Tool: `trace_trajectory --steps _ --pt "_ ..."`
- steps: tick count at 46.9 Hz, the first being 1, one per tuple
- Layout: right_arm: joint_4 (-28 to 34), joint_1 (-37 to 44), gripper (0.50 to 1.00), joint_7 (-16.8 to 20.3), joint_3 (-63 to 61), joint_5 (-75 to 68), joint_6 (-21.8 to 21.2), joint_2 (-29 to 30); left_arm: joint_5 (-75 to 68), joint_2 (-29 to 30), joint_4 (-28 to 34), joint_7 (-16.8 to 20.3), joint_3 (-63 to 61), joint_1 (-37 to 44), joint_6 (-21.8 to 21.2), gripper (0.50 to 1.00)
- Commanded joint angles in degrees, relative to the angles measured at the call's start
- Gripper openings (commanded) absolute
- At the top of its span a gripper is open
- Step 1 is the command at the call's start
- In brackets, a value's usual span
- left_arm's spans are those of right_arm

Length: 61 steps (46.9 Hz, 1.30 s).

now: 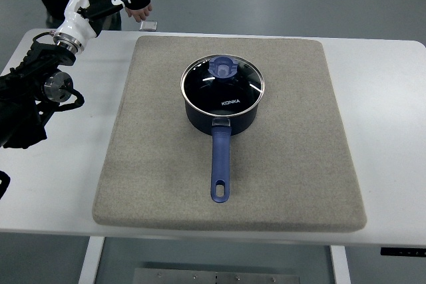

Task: Open pot lid and place left with left hand
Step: 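Raise the left hand and move it toward the pot lid, then reach the left hand over the glass lid's blue knob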

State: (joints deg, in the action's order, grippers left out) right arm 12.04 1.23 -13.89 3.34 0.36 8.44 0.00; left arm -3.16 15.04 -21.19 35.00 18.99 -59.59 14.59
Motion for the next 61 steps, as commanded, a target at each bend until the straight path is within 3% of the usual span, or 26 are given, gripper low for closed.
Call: trace_trajectory --steps 1,29,40,61 --pt "0.0 0.0 0.917 0.0 0.0 0.0 0.0 0.0 -0.09 -0.02 0.01 0.0 0.0 0.0 0.0 0.992" --pt "0.0 0.0 0.917 0.0 0.0 0.0 0.0 0.0 -2.19 1.13 -1.39 0.0 -1.14 -0.09 1.06 0.992" --pt "0.0 0.0 0.917 0.0 0.0 0.0 0.0 0.0 -23.63 4.73 -7.54 0.0 -0.97 -2.37 0.88 0.992" --pt "0.0 0.0 0.917 0.0 0.0 0.0 0.0 0.0 -51.32 12.29 -21.34 0.0 -1.14 -9.05 0.88 0.984"
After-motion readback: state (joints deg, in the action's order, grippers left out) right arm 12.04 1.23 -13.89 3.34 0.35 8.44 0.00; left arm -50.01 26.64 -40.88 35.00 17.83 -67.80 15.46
